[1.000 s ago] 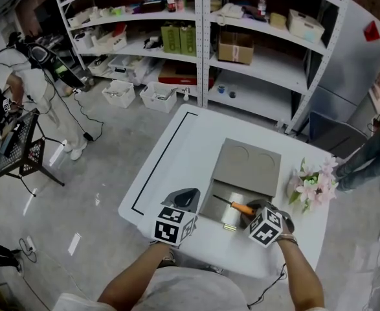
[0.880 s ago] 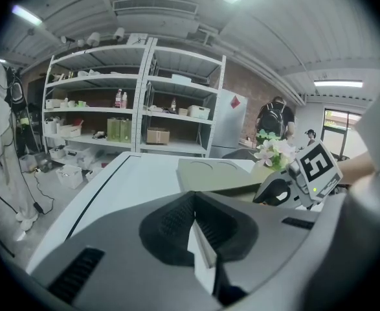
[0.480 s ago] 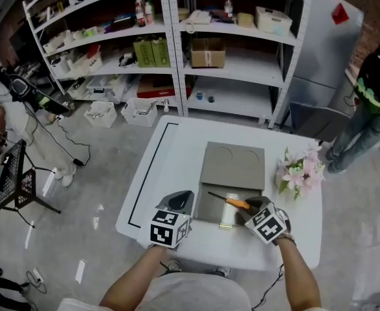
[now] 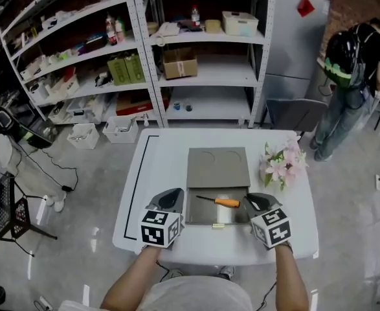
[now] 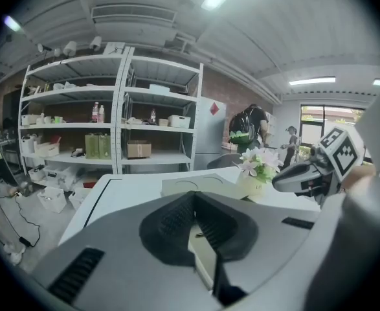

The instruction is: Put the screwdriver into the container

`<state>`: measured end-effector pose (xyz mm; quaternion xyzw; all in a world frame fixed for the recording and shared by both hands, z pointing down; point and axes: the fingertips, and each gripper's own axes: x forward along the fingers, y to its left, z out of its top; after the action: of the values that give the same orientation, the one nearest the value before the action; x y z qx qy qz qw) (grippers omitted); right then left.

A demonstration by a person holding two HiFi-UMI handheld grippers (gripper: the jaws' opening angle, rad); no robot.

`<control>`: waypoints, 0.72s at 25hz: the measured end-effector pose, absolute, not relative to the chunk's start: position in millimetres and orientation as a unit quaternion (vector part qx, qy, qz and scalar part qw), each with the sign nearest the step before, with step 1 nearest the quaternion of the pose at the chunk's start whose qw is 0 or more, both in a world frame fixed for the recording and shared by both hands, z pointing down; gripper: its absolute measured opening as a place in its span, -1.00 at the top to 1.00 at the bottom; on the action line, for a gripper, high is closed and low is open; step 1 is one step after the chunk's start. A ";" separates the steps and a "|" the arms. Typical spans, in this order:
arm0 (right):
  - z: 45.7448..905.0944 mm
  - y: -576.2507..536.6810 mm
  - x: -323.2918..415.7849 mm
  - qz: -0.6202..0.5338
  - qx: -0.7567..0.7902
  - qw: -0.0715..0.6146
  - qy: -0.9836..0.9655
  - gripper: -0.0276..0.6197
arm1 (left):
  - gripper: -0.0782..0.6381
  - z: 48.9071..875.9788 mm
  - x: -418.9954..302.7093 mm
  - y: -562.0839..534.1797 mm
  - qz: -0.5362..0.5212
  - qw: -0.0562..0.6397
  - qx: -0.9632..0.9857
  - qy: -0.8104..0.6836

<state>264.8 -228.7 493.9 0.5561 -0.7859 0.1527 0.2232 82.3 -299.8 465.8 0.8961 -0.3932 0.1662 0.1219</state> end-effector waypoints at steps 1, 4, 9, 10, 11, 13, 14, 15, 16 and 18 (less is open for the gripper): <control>484.4 -227.1 268.2 0.156 0.571 0.202 -0.780 0.80 | 0.77 463.2 82.6 -301.2 0.162 0.121 0.897 -0.393; 456.9 -221.3 274.2 0.156 0.610 0.146 -0.763 0.84 | 0.77 455.8 82.4 -302.5 0.153 0.119 0.899 -0.393; 431.4 -208.7 276.9 0.142 0.646 0.103 -0.743 0.90 | 0.77 451.6 84.3 -298.4 0.163 0.092 0.902 -0.389; 429.3 -207.2 277.1 0.142 0.651 0.097 -0.739 0.90 | 0.77 451.7 84.3 -297.9 0.163 0.091 0.902 -0.388; 427.6 -206.0 276.9 0.140 0.656 0.092 -0.736 0.90 | 0.77 451.5 83.9 -297.5 0.163 0.090 0.902 -0.388; 424.1 -204.4 275.5 0.135 0.660 0.086 -0.734 0.91 | 0.77 449.9 82.5 -296.5 0.160 0.089 0.903 -0.389; 422.3 -204.3 274.6 0.135 0.661 0.081 -0.734 0.91 | 0.76 448.9 82.0 -296.1 0.159 0.088 0.903 -0.390; 421.0 -204.6 273.4 0.136 0.660 0.075 -0.735 0.91 | 0.77 448.3 81.4 -295.7 0.158 0.087 0.903 -0.390; 420.1 -205.2 271.9 0.137 0.658 0.071 -0.737 0.91 | 0.77 448.0 80.7 -295.4 0.157 0.088 0.903 -0.391; 419.6 -206.7 268.0 0.136 0.655 0.075 -0.740 0.91 | 0.77 448.0 78.6 -294.5 0.155 0.091 0.902 -0.392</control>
<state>268.0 -206.7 419.6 0.6549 -0.7395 0.1363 0.0748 78.6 -294.5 448.0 0.9020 -0.3924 0.1554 0.0910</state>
